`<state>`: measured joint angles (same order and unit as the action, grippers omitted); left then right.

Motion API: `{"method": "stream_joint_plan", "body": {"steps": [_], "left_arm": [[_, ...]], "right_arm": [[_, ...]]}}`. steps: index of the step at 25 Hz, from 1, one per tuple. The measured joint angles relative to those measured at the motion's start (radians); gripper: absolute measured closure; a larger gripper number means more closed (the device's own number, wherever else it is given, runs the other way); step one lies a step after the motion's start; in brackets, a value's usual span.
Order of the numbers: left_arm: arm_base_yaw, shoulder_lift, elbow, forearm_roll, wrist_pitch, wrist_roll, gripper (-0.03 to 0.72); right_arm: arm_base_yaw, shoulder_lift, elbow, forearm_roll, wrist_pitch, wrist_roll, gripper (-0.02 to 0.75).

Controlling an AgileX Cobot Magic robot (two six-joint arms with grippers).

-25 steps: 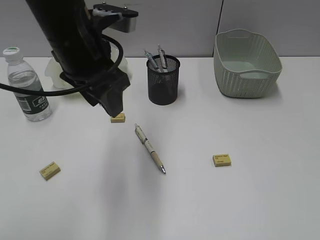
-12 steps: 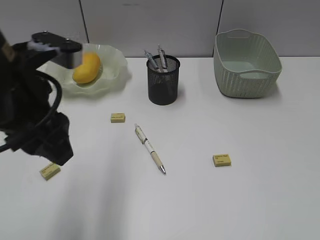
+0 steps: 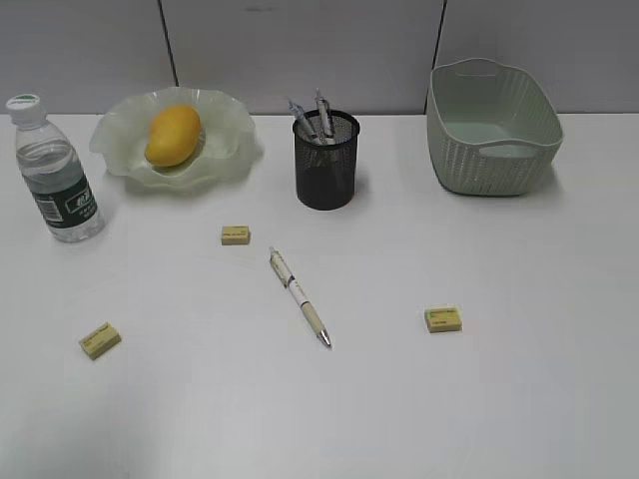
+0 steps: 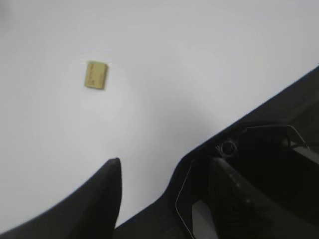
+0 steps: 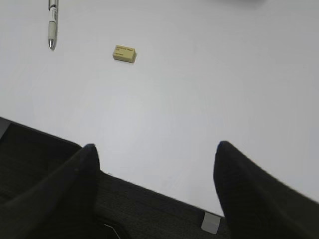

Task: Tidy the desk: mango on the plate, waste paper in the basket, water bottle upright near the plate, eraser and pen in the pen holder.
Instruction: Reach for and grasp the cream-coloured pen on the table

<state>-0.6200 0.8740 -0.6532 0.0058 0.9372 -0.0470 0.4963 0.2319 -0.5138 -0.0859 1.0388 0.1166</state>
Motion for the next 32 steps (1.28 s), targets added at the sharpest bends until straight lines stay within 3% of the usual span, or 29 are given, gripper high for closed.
{"method": "stream_joint_plan", "body": {"steps": [4, 13, 17, 24, 32], "left_arm": [[0.000, -0.208, 0.086, 0.043, 0.002, -0.096, 0.256], [0.000, -0.515, 0.101, 0.023, 0.081, -0.115, 0.256], [0.000, -0.553, 0.101, 0.051, 0.172, -0.121, 0.256], [0.000, -0.553, 0.123, 0.068, 0.141, -0.122, 0.256], [0.000, -0.553, 0.123, 0.070, 0.137, -0.122, 0.256]], "right_arm": [[0.000, 0.000, 0.000, -0.001, 0.000, 0.000, 0.183], [0.000, 0.000, 0.000, -0.001, 0.000, 0.000, 0.185], [0.000, 0.000, 0.000, -0.001, 0.000, 0.000, 0.186], [0.000, 0.017, -0.003, -0.001, -0.008, 0.000, 0.186], [0.000, 0.320, -0.059, 0.000, -0.163, 0.000, 0.186]]}}
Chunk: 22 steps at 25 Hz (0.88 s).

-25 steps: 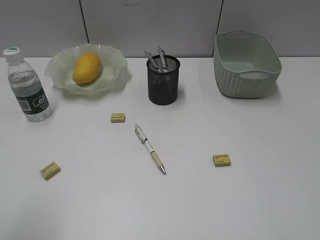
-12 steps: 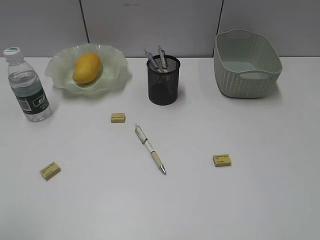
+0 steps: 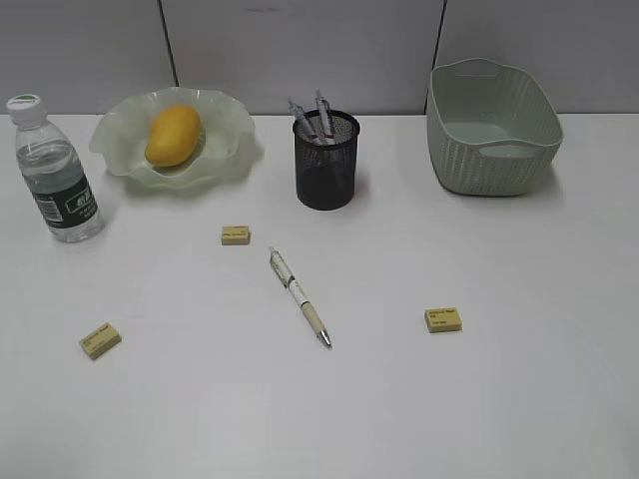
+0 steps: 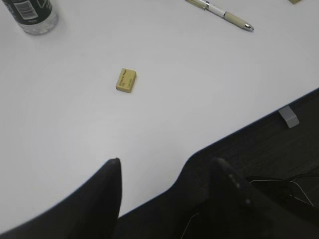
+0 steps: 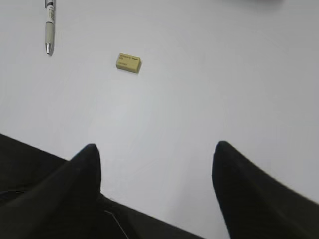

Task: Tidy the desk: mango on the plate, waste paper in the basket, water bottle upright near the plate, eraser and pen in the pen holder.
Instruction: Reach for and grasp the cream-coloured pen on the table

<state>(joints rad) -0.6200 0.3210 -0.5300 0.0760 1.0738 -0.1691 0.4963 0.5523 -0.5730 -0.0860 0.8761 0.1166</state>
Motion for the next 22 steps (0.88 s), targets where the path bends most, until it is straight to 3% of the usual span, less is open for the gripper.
{"method": "stream_joint_plan", "body": {"steps": [12, 22], "left_arm": [[0.000, 0.000, 0.000, 0.000, 0.000, 0.000, 0.256], [0.000, 0.000, 0.000, 0.001, -0.001, 0.000, 0.256]], "right_arm": [[0.006, 0.704, -0.338, 0.026, -0.074, -0.002, 0.187], [0.151, 1.095, -0.679, 0.039, -0.049, -0.002, 0.186]]}}
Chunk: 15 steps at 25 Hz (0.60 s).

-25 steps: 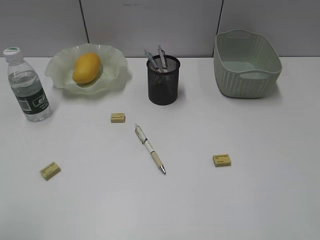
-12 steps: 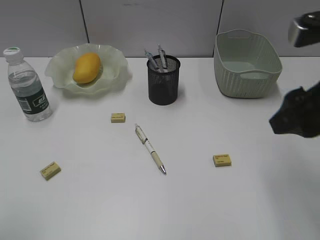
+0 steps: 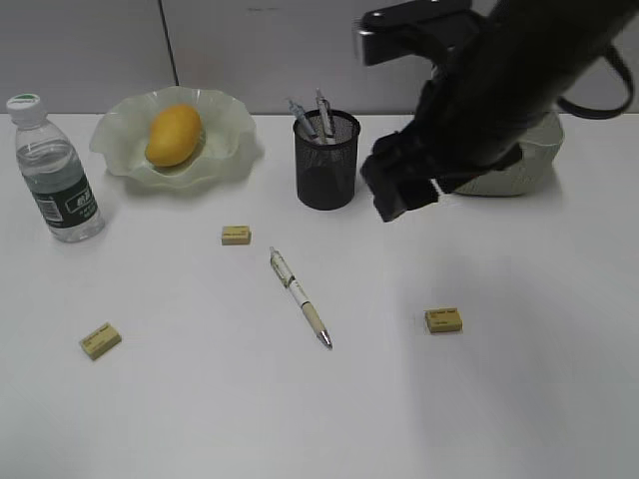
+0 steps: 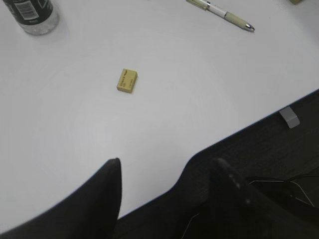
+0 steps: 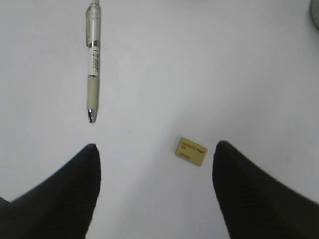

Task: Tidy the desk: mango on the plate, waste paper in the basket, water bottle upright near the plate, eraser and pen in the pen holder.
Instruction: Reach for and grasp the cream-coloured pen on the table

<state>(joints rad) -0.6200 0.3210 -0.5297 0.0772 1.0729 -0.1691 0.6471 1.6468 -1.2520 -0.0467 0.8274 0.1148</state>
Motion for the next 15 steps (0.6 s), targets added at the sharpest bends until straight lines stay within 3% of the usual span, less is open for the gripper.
{"method": "stream_joint_plan", "body": {"steps": [8, 15], "left_arm": [[0.000, 0.000, 0.001, 0.000, -0.001, 0.000, 0.256], [0.000, 0.000, 0.001, 0.000, -0.002, 0.000, 0.256]], "right_arm": [[0.063, 0.267, -0.291, 0.013, 0.174, 0.001, 0.186], [0.079, 0.437, -0.411, 0.058, 0.219, 0.002, 0.187]]}}
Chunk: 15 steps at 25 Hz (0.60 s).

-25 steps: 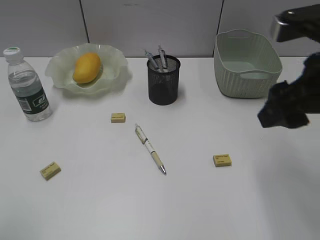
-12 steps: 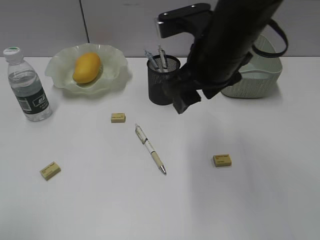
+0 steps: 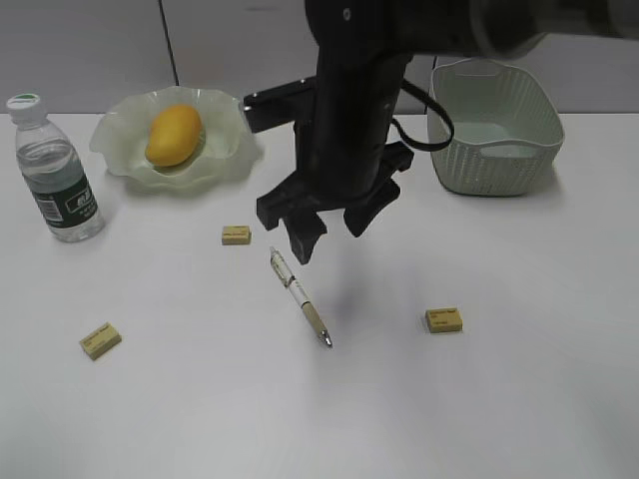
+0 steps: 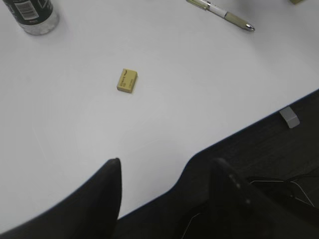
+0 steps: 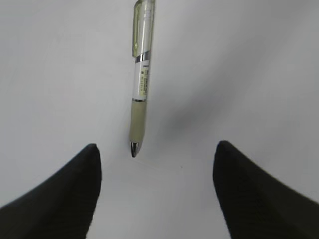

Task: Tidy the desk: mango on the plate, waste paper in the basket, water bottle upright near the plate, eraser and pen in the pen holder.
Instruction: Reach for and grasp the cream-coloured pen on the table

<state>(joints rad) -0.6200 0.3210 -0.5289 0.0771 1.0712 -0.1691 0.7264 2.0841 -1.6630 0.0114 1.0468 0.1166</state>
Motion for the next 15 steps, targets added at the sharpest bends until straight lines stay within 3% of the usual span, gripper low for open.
{"method": "stream_joint_plan", "body": {"steps": [15], "left_arm": [[0.000, 0.000, 0.000, 0.000, 0.000, 0.000, 0.256]], "right_arm": [[0.006, 0.182, -0.011, 0.065, -0.122, 0.026, 0.195]]}}
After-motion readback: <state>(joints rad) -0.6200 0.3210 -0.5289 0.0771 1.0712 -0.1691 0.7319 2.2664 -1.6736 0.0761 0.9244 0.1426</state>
